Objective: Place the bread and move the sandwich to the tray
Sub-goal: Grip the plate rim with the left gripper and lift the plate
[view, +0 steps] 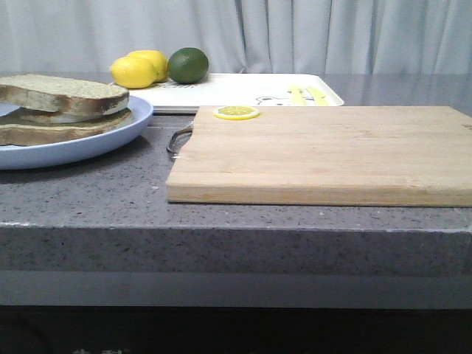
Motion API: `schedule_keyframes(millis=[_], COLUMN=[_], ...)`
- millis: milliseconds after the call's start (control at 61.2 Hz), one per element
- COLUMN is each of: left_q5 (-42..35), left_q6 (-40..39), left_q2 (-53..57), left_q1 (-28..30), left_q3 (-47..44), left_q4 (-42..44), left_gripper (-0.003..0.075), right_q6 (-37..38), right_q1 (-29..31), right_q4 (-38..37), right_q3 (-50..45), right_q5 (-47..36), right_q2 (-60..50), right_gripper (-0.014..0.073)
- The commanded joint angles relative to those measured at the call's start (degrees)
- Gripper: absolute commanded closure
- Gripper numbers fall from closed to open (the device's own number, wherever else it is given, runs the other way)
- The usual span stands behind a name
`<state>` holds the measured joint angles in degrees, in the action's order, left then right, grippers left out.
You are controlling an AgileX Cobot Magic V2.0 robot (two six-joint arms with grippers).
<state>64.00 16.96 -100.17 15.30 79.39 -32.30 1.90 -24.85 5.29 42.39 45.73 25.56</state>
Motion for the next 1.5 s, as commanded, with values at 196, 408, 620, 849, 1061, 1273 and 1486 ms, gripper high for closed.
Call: schedule_keyframes(millis=[196, 408, 620, 849, 1061, 1273, 1486], left_q5=[-0.45, 0.35, 0.11, -0.01, -0.01, 0.14, 0.42], left_q6=[1.24, 1.24, 1.24, 1.24, 1.24, 1.24, 2.49], left_q2=[0.90, 0.90, 0.90, 0.86, 0.86, 0.86, 0.97], left_q1=[-0.12, -0.12, -0.12, -0.12, -0.35, -0.48, -0.48], left_q3=[1.80, 1.80, 1.80, 1.80, 1.80, 1.80, 3.24], left_q4=[-2.89, -2.89, -2.89, -2.79, -2.06, -1.81, -7.23], left_gripper=[0.0349, 0.0527, 0.0556, 0.0573, 0.0653, 0.0741, 0.0741], right_q6=[-0.15, -0.15, -0.15, -0.15, -0.15, -0.15, -0.15], right_q1=[0.19, 0.19, 0.19, 0.19, 0.19, 0.19, 0.19], right_q4=[-0.26, -0.26, -0.26, -0.26, -0.26, -0.26, -0.26], right_q3=[1.43, 1.43, 1.43, 1.43, 1.43, 1.43, 1.43], right_q5=[-4.36, -4.36, -4.36, -4.36, -4.36, -4.36, -4.36], right_q2=[0.25, 0.25, 0.25, 0.25, 0.25, 0.25, 0.25], right_gripper=[0.0200, 0.0200, 0.0200, 0.0200, 0.0200, 0.0200, 0.0200])
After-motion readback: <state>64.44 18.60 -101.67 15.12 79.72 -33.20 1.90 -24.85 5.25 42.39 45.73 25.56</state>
